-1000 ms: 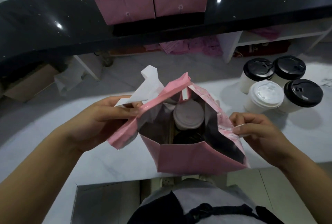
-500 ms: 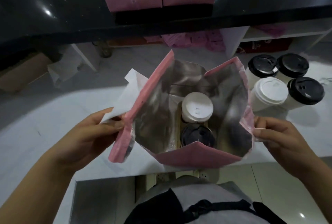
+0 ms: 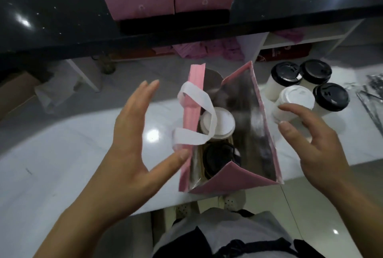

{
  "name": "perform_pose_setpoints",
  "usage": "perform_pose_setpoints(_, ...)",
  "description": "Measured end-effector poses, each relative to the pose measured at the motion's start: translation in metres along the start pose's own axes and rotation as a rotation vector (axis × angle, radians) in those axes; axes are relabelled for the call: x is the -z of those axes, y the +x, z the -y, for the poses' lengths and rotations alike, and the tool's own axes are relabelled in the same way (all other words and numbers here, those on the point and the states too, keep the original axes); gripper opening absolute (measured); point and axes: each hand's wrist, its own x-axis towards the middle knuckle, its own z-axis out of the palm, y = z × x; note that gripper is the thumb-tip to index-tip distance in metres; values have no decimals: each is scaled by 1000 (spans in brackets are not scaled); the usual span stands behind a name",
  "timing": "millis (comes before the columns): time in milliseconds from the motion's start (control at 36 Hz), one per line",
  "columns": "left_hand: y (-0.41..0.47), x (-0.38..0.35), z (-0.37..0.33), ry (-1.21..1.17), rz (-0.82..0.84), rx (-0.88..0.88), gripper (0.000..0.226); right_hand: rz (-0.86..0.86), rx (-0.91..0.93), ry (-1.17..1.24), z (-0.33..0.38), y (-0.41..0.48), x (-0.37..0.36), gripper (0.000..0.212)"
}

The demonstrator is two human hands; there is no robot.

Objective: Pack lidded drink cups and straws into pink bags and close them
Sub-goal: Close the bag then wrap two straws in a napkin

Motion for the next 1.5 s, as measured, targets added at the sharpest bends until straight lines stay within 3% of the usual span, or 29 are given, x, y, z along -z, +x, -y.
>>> perform_pose_setpoints(250,31,-6,-67,103,268,-321,84,-94,-50,-304,27,-33,35,68)
perform_pose_setpoints(361,31,-46,-101,94,333,-402,83,-212,-129,-330,14,-55,51,67)
perform_pose_setpoints(556,10,-144,-156,188,457,-522,83,-199,-401,-327,-59,-106,102,80)
perform_pose_setpoints(806,20,-285,-197,401,638,-362,90,-237,-502,-172,-166,-167,206,69)
perform_pose_setpoints(972,31,-377,-215,425,661,-184,90,-124,-544,-173,-237,-185,270,70)
perform_pose_setpoints(1167,39,-428,-245,408,766,-72,86,-28,-518,-141,-280,-162,321,60)
perform_pose_setpoints(1389,118,-513,-264,263,543,112,59,-29,-467,-42,-332,-100,345,55)
perform_pose_setpoints(1500,175,-575,-266,273,453,209,65,10,-468,-82,-358,-67,368,51)
